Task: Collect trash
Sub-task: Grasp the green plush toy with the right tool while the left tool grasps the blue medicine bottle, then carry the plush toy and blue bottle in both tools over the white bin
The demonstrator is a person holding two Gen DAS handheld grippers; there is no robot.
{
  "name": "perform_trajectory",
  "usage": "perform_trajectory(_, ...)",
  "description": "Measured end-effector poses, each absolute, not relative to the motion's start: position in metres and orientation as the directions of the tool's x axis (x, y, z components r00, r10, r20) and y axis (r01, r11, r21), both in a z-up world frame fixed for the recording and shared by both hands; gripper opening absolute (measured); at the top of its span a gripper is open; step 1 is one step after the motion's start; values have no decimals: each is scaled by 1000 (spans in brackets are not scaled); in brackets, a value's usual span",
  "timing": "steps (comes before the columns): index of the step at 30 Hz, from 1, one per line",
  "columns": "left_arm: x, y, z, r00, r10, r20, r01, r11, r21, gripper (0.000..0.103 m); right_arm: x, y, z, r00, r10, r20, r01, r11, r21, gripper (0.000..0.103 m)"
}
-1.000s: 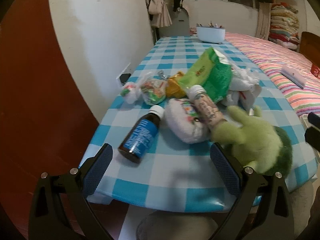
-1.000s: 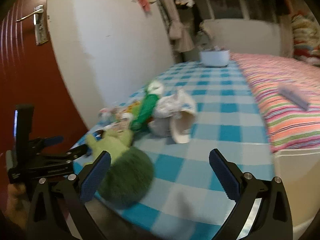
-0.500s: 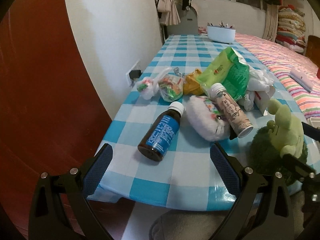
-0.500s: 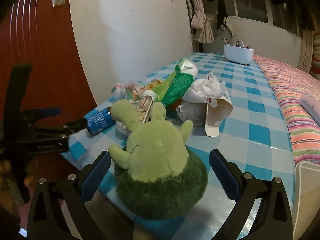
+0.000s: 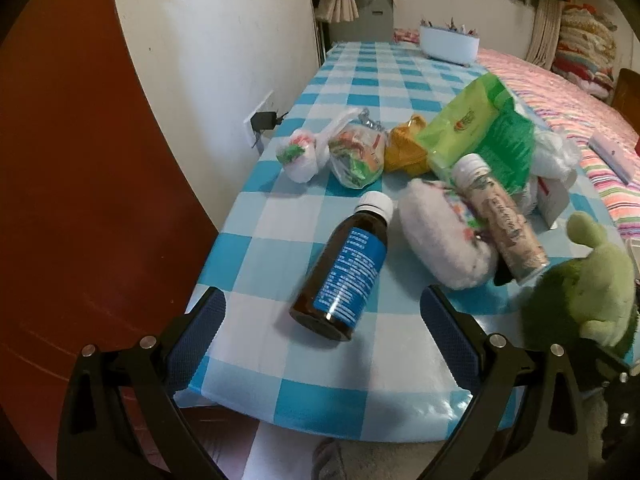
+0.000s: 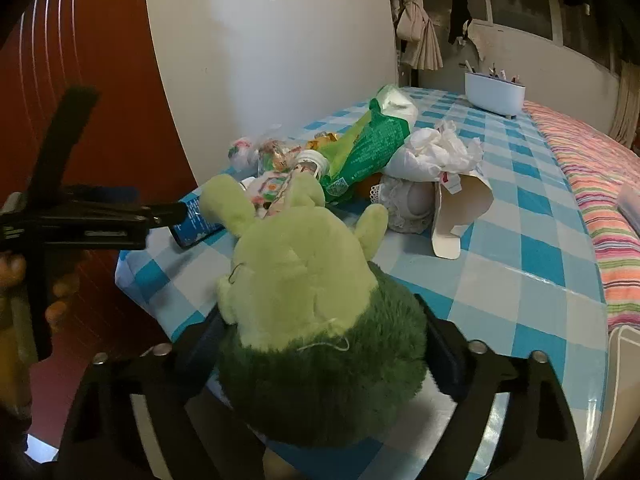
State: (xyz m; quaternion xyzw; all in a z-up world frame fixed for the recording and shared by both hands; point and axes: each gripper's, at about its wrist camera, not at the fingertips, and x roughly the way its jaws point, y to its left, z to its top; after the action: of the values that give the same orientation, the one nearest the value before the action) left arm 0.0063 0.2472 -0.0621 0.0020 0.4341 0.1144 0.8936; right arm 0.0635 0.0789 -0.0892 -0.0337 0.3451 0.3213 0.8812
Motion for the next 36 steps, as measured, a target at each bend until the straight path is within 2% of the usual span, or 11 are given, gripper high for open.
perform_trajectory(4,19,251,-71,561,208,-801,-201,973,111,96,62,72,-89,547,561,-621,-581,789,201,76)
perform_trajectory(16,44,256,-94,497,209,-842,-189,973,130,95,58,57,-88,564,564,-603,-541,804,246,76)
perform_trajectory(18,46,255,-96,492,209,-845,-185,974,133,91,58,54,-88,570,560,-601,-533,809,249,76)
perform_trajectory(20,49,255,-99,476,196,-857,-172,977,128,75,58,50,-87,575,559,-598,-525,812,254,76)
perform_trajectory(21,51,255,-100,466,189,-864,-169,978,123,71,58,49,-87,577,558,-596,-522,814,256,76)
perform_trajectory(24,54,256,-101,455,162,-875,-169,981,93,67,58,46,-87,581,557,-594,-517,816,260,76)
perform_trajectory(26,56,258,-100,451,137,-882,-167,984,68,57,56,44,-86,586,556,-590,-514,817,260,76)
perform_trajectory(32,52,253,-99,466,125,-876,-176,983,46,47,50,37,-84,605,547,-579,-502,826,256,76)
perform_trajectory(36,42,247,-98,493,128,-861,-188,981,38,45,51,27,-85,623,540,-565,-486,834,262,76)
